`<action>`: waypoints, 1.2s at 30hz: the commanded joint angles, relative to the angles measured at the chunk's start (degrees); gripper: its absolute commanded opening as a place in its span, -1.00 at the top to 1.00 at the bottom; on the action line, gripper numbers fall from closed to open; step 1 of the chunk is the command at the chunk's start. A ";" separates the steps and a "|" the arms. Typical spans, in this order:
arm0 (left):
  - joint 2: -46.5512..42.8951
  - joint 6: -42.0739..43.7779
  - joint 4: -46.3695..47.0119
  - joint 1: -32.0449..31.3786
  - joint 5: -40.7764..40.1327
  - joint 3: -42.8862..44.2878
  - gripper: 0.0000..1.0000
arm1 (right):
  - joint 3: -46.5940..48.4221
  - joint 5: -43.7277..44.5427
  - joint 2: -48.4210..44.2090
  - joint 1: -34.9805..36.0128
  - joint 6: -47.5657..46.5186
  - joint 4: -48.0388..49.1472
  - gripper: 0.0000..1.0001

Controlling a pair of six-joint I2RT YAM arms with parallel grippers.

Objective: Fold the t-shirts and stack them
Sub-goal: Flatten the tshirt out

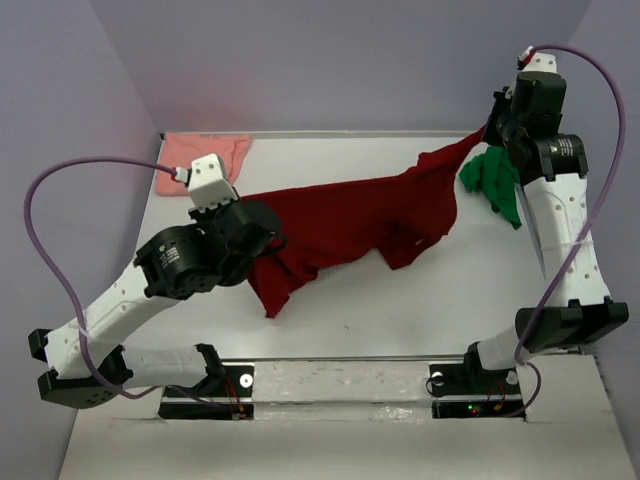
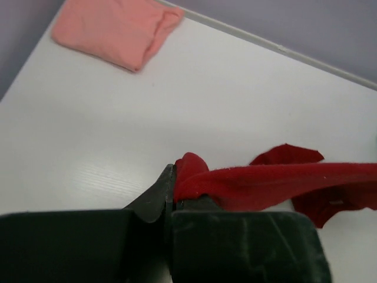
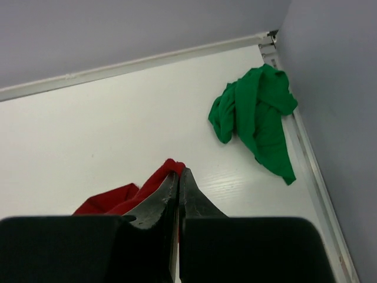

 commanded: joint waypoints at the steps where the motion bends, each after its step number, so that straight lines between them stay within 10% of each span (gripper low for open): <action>1: -1.04 13.11 -0.53 5.76 -5.97 7.68 1.00 | 10.49 -1.68 0.26 -0.40 2.27 -3.31 1.00; 21: -3.06 32.37 0.97 6.99 0.08 18.24 1.00 | 21.78 18.61 -19.34 22.36 -11.18 -1.39 1.00; 36: -0.34 41.57 9.29 6.91 -8.26 24.68 1.00 | 29.79 24.85 -13.12 26.75 -18.64 2.82 1.00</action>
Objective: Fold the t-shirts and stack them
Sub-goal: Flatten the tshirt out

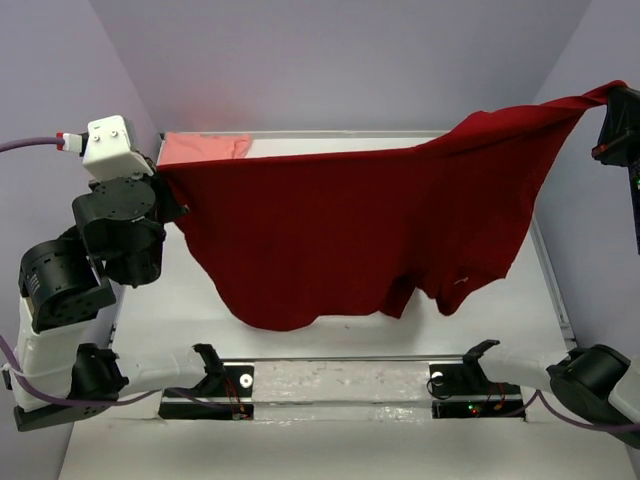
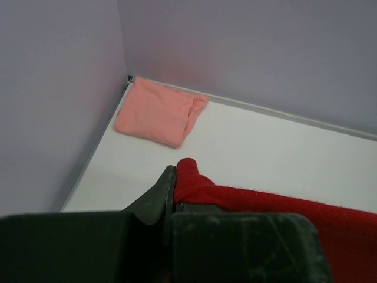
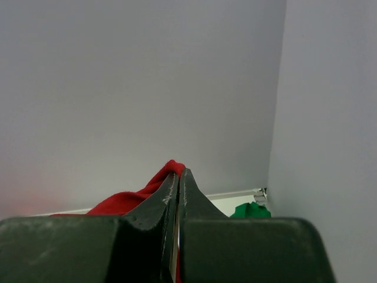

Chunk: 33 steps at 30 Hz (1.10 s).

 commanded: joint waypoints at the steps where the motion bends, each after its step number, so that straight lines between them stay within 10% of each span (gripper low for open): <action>1: 2.63 6.43 7.00 0.39 -6.16 -0.67 1.00 | 0.30 6.36 4.21 3.12 -5.31 6.48 1.00; 6: 10.20 1.62 -0.99 -1.00 -6.78 4.25 1.00 | -2.51 17.59 6.76 11.72 -16.97 16.46 1.00; 13: -0.77 -2.97 4.53 -6.81 -5.73 -4.26 1.00 | -8.40 33.01 2.81 27.74 -47.85 49.89 1.00; 21: -2.54 -1.31 2.77 -6.73 -13.63 -2.77 1.00 | -11.82 25.37 -1.06 28.36 -40.57 40.41 1.00; 33: -10.10 25.30 39.55 -6.20 -6.26 -17.44 1.00 | -22.29 10.88 1.13 27.84 -33.37 38.05 1.00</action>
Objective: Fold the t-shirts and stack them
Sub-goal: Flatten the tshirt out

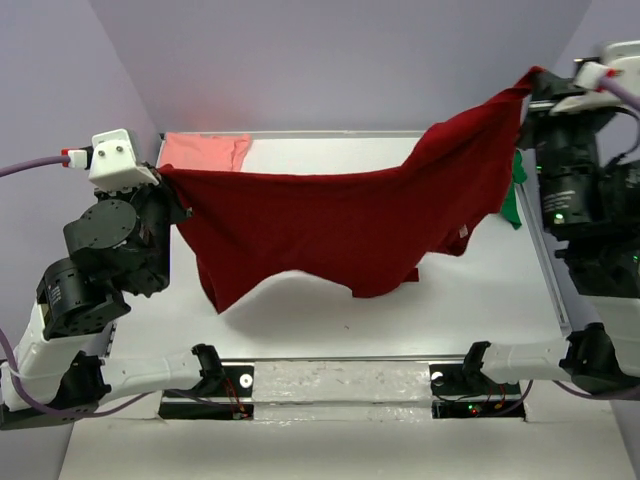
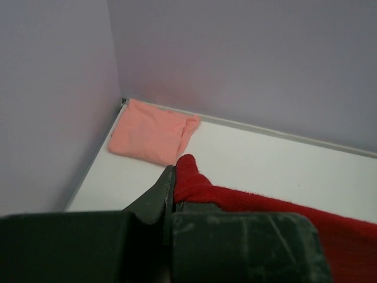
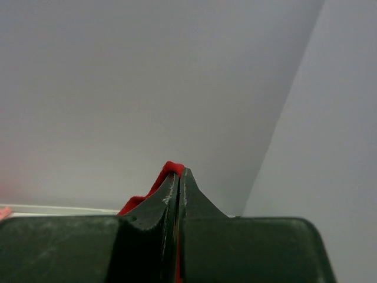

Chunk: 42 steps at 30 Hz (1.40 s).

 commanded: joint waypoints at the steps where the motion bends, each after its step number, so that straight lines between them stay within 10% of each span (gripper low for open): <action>1: -1.18 14.65 19.84 0.40 1.53 -1.97 1.00 | -0.22 -9.22 3.30 -0.99 4.03 -2.18 1.00; 10: 2.95 25.39 24.07 0.49 -3.74 5.41 1.00 | 0.41 -15.46 11.48 -20.74 11.14 -5.17 1.00; 18: 1.71 17.59 16.63 2.24 -1.47 1.28 1.00 | 7.25 -28.99 19.64 -36.92 29.25 -20.19 1.00; 29: 13.99 9.58 14.25 35.44 32.63 4.94 1.00 | 9.10 -29.88 15.61 -38.18 28.83 -20.73 1.00; 38: 25.71 7.91 14.23 44.52 46.35 21.31 1.00 | 9.37 -29.54 17.29 -39.23 28.92 -21.35 1.00; 42: 20.19 9.83 16.25 43.47 45.58 22.37 1.00 | 8.15 -15.95 8.52 -27.58 16.65 -11.39 1.00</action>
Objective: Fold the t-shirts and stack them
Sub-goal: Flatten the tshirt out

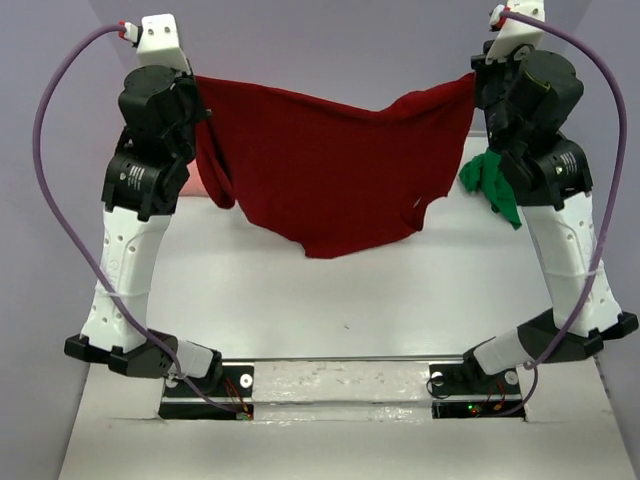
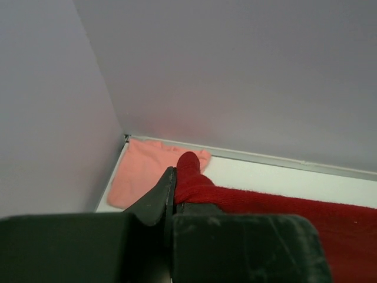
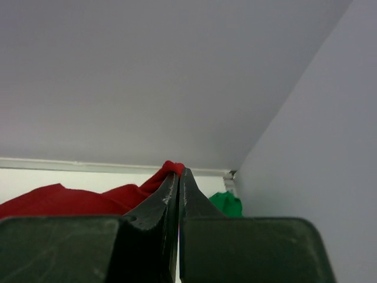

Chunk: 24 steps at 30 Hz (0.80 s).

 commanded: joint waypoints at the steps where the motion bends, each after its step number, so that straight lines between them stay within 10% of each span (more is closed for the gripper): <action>1: -8.80 2.65 5.87 -2.97 0.24 4.41 1.00 | 0.17 16.79 -10.67 18.97 -15.89 16.13 1.00; 8: -18.82 6.08 5.61 -11.60 -6.72 1.07 1.00 | -9.41 36.69 -19.98 42.70 -59.60 54.38 1.00; 24: -14.36 7.49 9.90 -12.83 -7.95 -3.33 1.00 | -3.54 30.64 -8.85 42.72 -58.75 56.51 1.00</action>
